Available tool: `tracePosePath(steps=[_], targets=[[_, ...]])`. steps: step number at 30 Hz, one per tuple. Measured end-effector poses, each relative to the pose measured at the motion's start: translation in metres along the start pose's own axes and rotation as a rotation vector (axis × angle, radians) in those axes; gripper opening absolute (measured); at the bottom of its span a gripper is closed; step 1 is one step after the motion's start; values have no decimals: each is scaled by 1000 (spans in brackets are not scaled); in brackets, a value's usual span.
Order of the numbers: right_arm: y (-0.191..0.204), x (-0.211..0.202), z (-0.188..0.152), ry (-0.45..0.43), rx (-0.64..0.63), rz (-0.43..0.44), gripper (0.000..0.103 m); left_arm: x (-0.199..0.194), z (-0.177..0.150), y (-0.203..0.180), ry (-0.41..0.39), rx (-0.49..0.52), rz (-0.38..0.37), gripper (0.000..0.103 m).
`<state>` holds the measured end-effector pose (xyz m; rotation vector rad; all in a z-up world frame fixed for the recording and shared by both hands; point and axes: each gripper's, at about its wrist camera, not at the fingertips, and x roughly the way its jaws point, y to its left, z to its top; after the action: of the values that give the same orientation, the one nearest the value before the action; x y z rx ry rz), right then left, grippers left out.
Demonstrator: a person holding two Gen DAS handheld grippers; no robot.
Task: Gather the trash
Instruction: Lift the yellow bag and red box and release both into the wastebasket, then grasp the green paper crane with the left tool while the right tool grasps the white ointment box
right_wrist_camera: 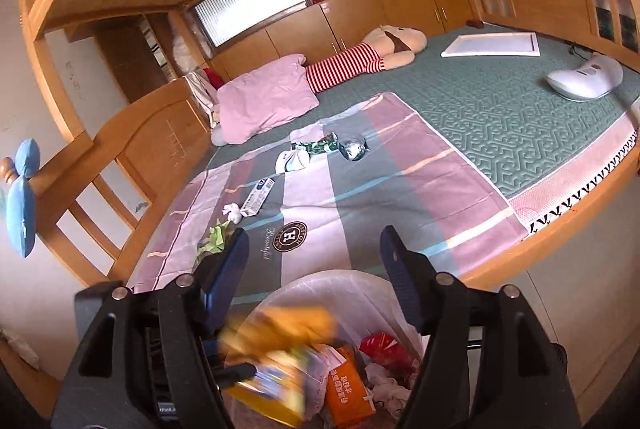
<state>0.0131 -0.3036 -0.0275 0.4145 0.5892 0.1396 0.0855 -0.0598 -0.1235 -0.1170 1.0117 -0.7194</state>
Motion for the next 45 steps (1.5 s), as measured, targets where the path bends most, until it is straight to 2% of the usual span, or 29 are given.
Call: tracePosePath(steps=[3,6,9,11,14,16,20,21,22,23,24,25,27,29,31,34,36,38,40,42,43,44,45], targets=[[2,5,7,-7,-6,-30,72,-10,11,14,-47,5,35,83],[7,15,10,-11,-13,-76,75,-26,30,52,-117,-16,138,83],[9,30,11,27,-25,-116,75,-37,63,128,-162,-111,287,83],[11,40,12,45,-32,-158,75,-40,85,178,-183,-169,368,87],[15,58,17,71,-15,-182,75,-26,119,251,-155,-228,467,88],[21,73,22,86,-6,-188,75,-5,141,297,-87,-271,471,88],[40,118,33,126,28,-183,75,35,151,344,-27,-333,374,87],[46,131,36,136,38,-165,75,46,151,355,-3,-341,369,76],[54,151,40,150,51,-143,75,56,148,359,20,-339,374,65],[62,170,43,161,58,-128,75,68,147,368,64,-328,387,43],[70,190,46,169,59,-119,75,72,145,372,66,-309,405,33],[84,221,49,184,57,-107,75,69,146,373,42,-282,424,30],[105,267,51,224,67,-71,75,60,146,378,33,-308,422,28],[130,330,49,288,86,-22,75,38,141,378,1,-359,457,28],[155,394,44,357,69,-37,75,14,134,373,-46,-386,482,28],[183,469,40,422,40,-88,75,-27,119,361,-144,-440,438,28],[196,512,36,437,23,-162,75,-42,114,355,-192,-435,433,28],[201,538,30,466,31,-172,75,-48,112,354,-206,-418,450,28],[203,560,21,499,11,-247,75,-51,112,359,-207,-422,446,28],[198,569,11,529,14,-289,64,-54,111,364,-211,-447,425,28],[195,565,6,510,3,-310,52,-55,111,364,-215,-449,418,28],[195,561,5,489,-10,-312,45,-58,110,364,-221,-447,415,28],[193,557,3,481,-17,-297,42,-60,112,365,-227,-443,414,28]])
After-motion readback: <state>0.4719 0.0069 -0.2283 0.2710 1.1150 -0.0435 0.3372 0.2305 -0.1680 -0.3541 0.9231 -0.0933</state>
